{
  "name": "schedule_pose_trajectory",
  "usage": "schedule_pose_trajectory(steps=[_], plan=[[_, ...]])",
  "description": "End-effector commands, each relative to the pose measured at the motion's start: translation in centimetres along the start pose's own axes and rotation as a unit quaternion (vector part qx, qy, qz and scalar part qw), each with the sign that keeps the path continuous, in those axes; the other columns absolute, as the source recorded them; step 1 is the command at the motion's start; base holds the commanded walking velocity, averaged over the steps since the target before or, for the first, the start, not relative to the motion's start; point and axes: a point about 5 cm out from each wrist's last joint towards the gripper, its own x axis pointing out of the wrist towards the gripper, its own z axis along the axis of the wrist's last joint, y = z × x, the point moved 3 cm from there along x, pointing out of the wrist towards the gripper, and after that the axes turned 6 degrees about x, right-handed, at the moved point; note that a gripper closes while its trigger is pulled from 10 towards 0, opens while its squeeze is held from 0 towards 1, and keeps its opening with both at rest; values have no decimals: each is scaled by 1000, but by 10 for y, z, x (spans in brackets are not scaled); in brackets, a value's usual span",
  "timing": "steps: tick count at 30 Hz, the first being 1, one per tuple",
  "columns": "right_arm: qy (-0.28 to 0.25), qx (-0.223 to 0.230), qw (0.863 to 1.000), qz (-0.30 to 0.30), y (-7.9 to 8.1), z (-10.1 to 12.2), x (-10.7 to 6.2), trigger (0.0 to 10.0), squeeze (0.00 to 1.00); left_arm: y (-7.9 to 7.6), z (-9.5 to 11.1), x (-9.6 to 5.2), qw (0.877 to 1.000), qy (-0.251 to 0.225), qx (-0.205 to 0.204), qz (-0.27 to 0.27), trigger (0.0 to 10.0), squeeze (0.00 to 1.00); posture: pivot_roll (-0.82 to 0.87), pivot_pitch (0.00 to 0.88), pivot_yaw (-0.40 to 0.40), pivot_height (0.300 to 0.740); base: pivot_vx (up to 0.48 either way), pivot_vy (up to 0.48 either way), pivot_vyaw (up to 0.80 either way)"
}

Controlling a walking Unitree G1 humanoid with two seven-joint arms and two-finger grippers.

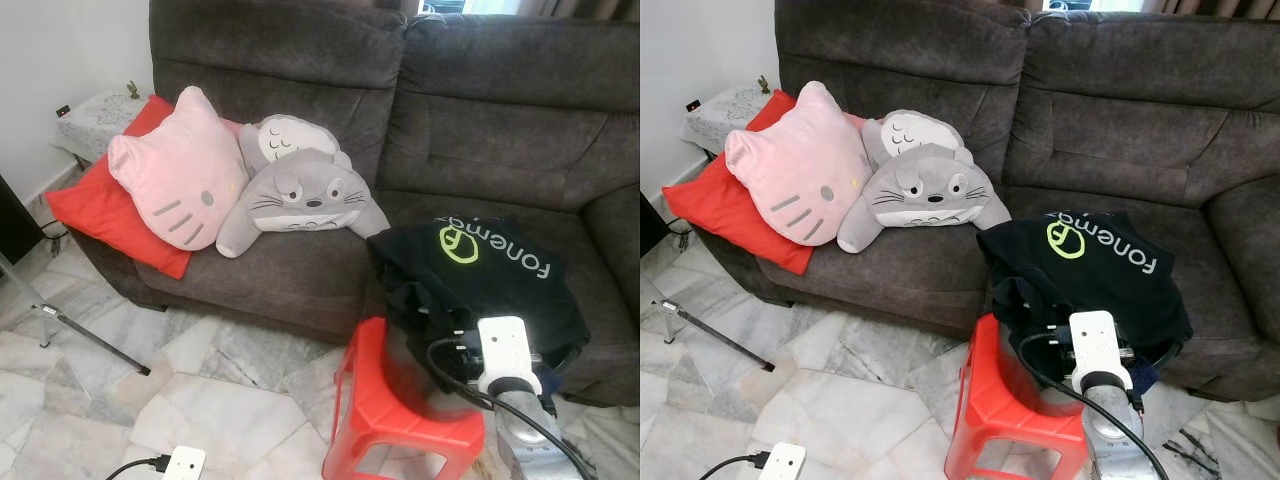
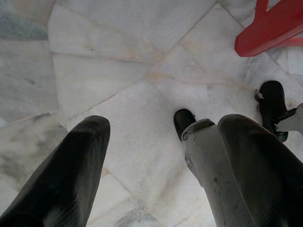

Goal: Hang hanger

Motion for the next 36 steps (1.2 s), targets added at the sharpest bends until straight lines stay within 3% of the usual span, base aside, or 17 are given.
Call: schedule_pose_trajectory(steps=[1,4,12,26,36], plan=[[15,-7,1000,-1,0,-6,0,0,0,-1,-11,-2,1000,20,6,-5,10000,0,-165,0,-18,740,0,0,0],[9,-4,1000,-5,-1,-4,0,0,0,0,-13,-2,1000,21,7,-4,10000,0,-165,0,-17,740,0,0,0],[-73,14,997,-22,-7,28,4,0,0,5,-21,-5,1000,25,9,2,10000,0,-166,0,-16,740,0,0,0],[-70,13,997,-12,-4,25,4,0,0,7,-25,-6,1000,29,7,0,10000,0,-166,0,-15,740,0,0,0],[-77,14,997,-13,-4,28,4,0,0,-7,-21,-4,999,29,9,-10,10000,0,-166,0,-12,740,0,0,0]])
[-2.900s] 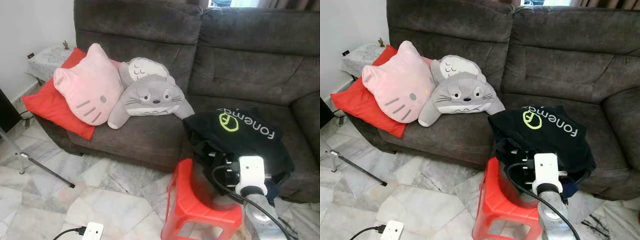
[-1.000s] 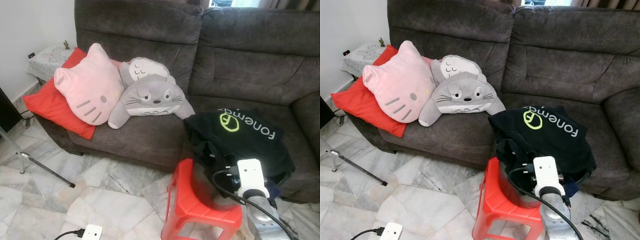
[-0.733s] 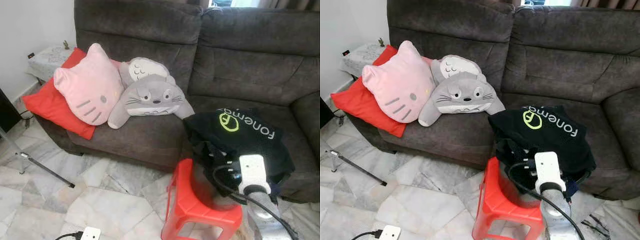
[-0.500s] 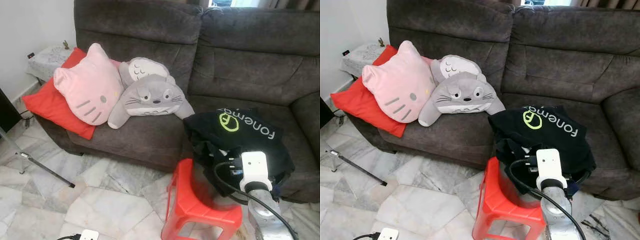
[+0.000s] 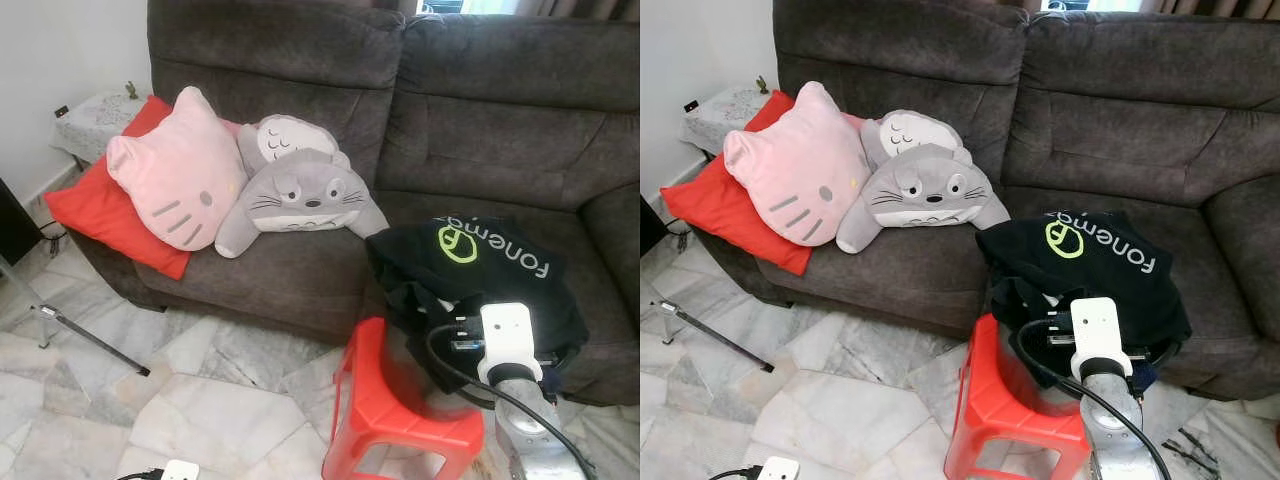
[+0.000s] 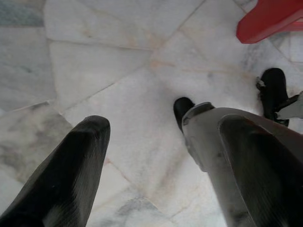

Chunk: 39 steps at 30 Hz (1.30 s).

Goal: Hang hanger

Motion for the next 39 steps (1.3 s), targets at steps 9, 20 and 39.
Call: schedule_pose_trajectory(steps=[9,20,39], plan=[[-103,-18,994,-41,-18,43,5,0,0,-6,-1,1,1000,8,10,-7,10000,0,-170,0,-11,740,0,0,0],[-198,-21,979,-33,-29,91,4,0,0,4,0,0,1000,6,9,-3,10000,0,-177,0,-7,740,0,0,0],[-350,41,931,98,-22,182,-28,0,0,5,-1,0,1000,8,10,-4,10000,0,-188,0,-1,740,0,0,0]])
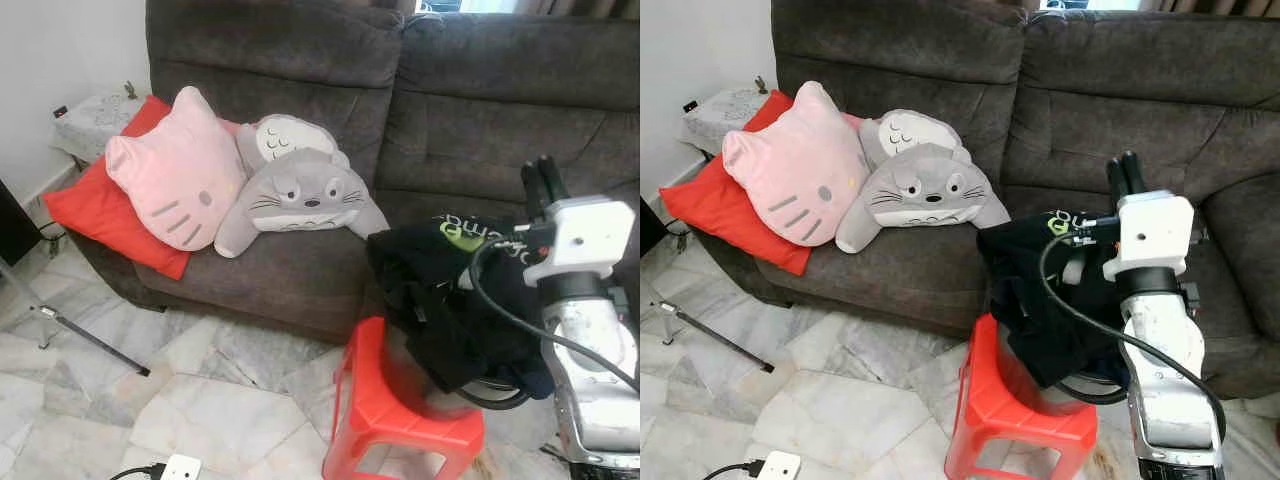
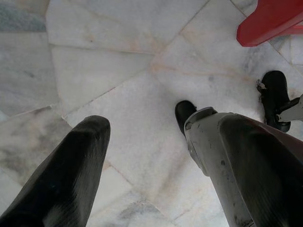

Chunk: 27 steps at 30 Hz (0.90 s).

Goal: Hang hanger

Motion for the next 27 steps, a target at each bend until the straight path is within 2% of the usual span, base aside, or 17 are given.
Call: schedule_pose_trajectory(steps=[1,3,5,6,7,8,10,12,13,15,16,21,23,24,25,26,27], plan=[[-24,16,999,34,7,17,3,0,0,-1,-7,-1,1000,14,6,-3,10000,0,-188,0,-1,740,0,0,0],[-29,19,998,54,10,22,3,0,0,-1,-6,-1,1000,13,6,-4,10000,0,-188,0,-1,740,0,0,0],[-2,13,998,57,7,12,-1,0,0,-1,-5,-1,1000,13,7,-4,10000,0,-188,0,-1,740,0,0,0],[19,4,999,49,3,2,-4,1176,0,-1,-5,0,1000,13,8,-4,10000,0,-194,0,-3,740,0,0,0],[19,4,999,49,3,2,-4,1176,0,-1,-5,0,1000,13,8,-4,10000,0,-194,0,-3,740,0,0,0],[53,0,998,35,0,-13,-9,10000,0,-2,-4,0,1000,12,7,-4,10000,0,-194,0,-3,740,0,0,0],[106,-12,994,4,-7,-33,-17,10000,0,-2,-4,0,1000,12,6,-5,10000,0,-191,0,-5,740,0,0,0],[135,4,991,-11,-6,-46,-24,10000,0,-2,-4,0,1000,12,7,-6,10000,0,-189,0,-3,740,0,0,0],[187,5,981,-40,-8,-65,-36,10000,0,-3,-4,0,1000,13,6,-8,10000,0,-191,0,-4,740,0,0,0],[211,47,975,-59,-5,-76,-46,10000,0,-4,-4,0,1000,13,7,-9,10000,0,-186,0,-3,740,0,0,0],[236,67,966,-78,-3,-86,-54,10000,0,-4,-4,0,1000,14,7,-9,10000,0,-186,0,-3,740,0,0,0],[259,121,953,-103,3,-98,-62,10000,0,-4,-5,0,1000,14,8,-10,10000,0,-188,0,0,740,0,0,0],[284,138,942,-114,8,-105,-64,10000,0,-5,-5,0,1000,14,9,-11,10000,0,-188,0,0,740,0,0,0],[305,153,931,-127,9,-112,-67,10000,0,-5,-5,0,1000,14,9,-11,10000,0,-187,0,0,740,0,0,0],[305,153,931,-127,9,-112,-67,10000,0,-5,-5,0,1000,14,9,-11,10000,0,-187,0,0,740,0,0,0],[329,166,919,-141,11,-121,-70,10000,235,-5,-5,0,1000,14,9,-12,10000,0,-187,0,1,740,0,0,0],[345,172,910,-150,12,-126,-73,10000,357,-6,-5,0,1000,13,9,-12,10000,0,-190,0,0,740,0,0,0]])
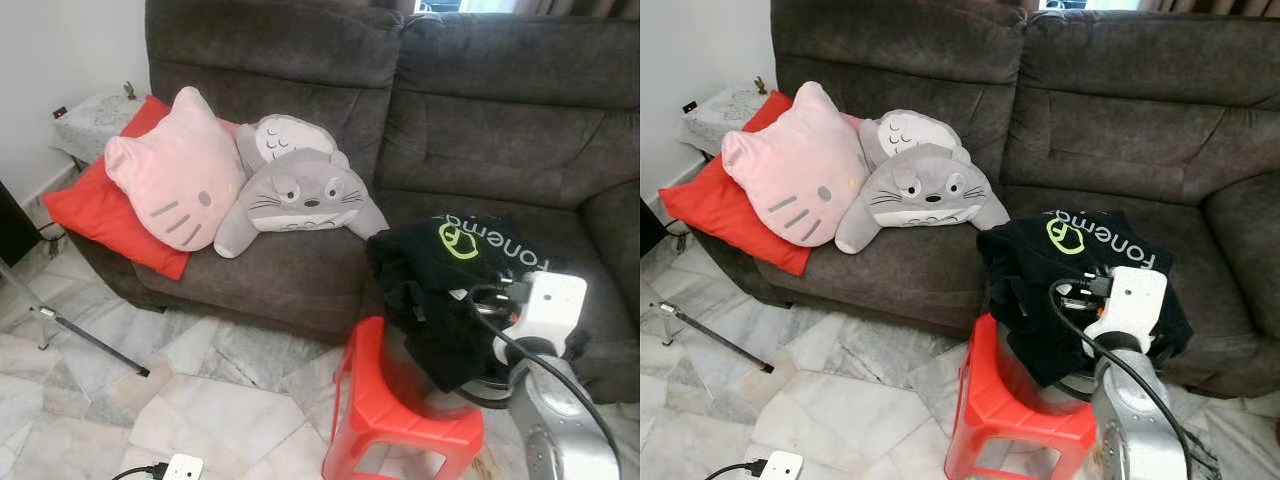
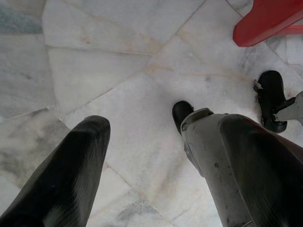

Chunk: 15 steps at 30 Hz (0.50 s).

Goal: Hang hanger

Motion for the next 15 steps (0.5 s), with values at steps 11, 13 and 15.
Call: schedule_pose_trajectory(steps=[11,13,15], plan=[[33,-9,999,-14,2,-15,0,10000,1000,-6,-11,-1,1000,17,7,-8,10000,0,-186,0,-3,740,0,0,0],[37,-4,999,-23,-1,-18,-2,10000,1000,-6,-10,-1,1000,17,6,-8,10000,0,-186,0,-3,740,0,0,0],[39,2,999,-31,-2,-19,-3,10000,1000,-5,-9,-1,1000,17,4,-9,10000,0,-186,0,-3,740,0,0,0]])
